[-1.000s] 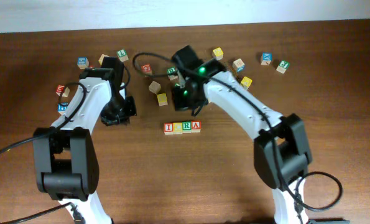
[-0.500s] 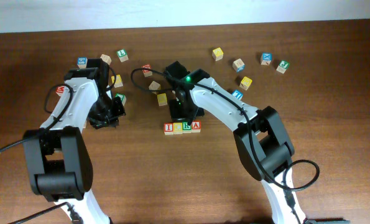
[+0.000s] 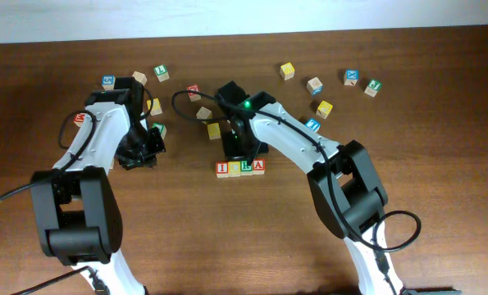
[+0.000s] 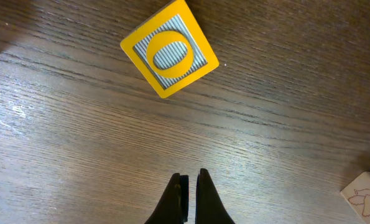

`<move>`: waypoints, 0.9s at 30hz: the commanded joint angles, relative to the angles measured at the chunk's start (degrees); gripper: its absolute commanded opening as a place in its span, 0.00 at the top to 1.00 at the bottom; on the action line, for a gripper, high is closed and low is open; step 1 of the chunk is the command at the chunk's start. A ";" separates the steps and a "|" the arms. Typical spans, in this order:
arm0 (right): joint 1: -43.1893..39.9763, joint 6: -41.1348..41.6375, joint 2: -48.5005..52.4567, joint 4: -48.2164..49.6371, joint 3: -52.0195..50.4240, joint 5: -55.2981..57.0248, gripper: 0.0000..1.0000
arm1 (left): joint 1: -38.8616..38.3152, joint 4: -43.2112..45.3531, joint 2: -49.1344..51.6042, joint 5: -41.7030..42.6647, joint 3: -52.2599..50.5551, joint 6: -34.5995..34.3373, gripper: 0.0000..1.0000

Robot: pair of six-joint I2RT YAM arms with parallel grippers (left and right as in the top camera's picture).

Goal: Spell out ICRA

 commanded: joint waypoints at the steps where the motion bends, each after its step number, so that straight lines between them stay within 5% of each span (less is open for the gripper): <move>1: 0.76 0.48 1.33 0.02 0.61 0.50 0.96 | 0.00 0.07 0.59 -0.59 0.76 -0.76 1.00; 12: -0.22 0.46 1.31 0.13 2.64 0.72 0.96 | -1.07 2.45 0.61 1.05 -0.94 -0.70 1.00; 19: -5.79 0.20 1.22 -14.10 15.15 0.76 0.96 | -6.45 3.17 0.61 0.94 -1.05 -0.57 1.00; 27: -7.39 -1.51 1.25 -15.30 9.46 0.70 0.96 | -10.75 5.03 0.61 0.90 -1.05 -2.71 1.00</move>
